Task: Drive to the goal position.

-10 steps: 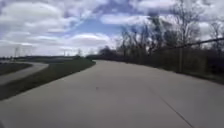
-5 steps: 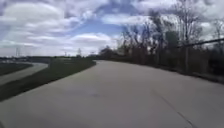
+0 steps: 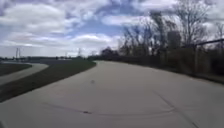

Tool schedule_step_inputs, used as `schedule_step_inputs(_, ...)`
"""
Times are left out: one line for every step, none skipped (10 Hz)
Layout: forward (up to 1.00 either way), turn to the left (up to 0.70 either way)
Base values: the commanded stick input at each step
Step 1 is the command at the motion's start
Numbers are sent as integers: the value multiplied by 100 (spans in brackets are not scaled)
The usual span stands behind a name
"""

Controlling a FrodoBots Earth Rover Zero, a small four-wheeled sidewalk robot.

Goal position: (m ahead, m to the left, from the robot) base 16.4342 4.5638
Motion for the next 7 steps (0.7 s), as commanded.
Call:
schedule_step_inputs(95, 0)
schedule_step_inputs(95, 0)
schedule_step_inputs(95, 0)
schedule_step_inputs(95, 0)
schedule_step_inputs(95, 0)
schedule_step_inputs(95, 0)
schedule_step_inputs(95, 0)
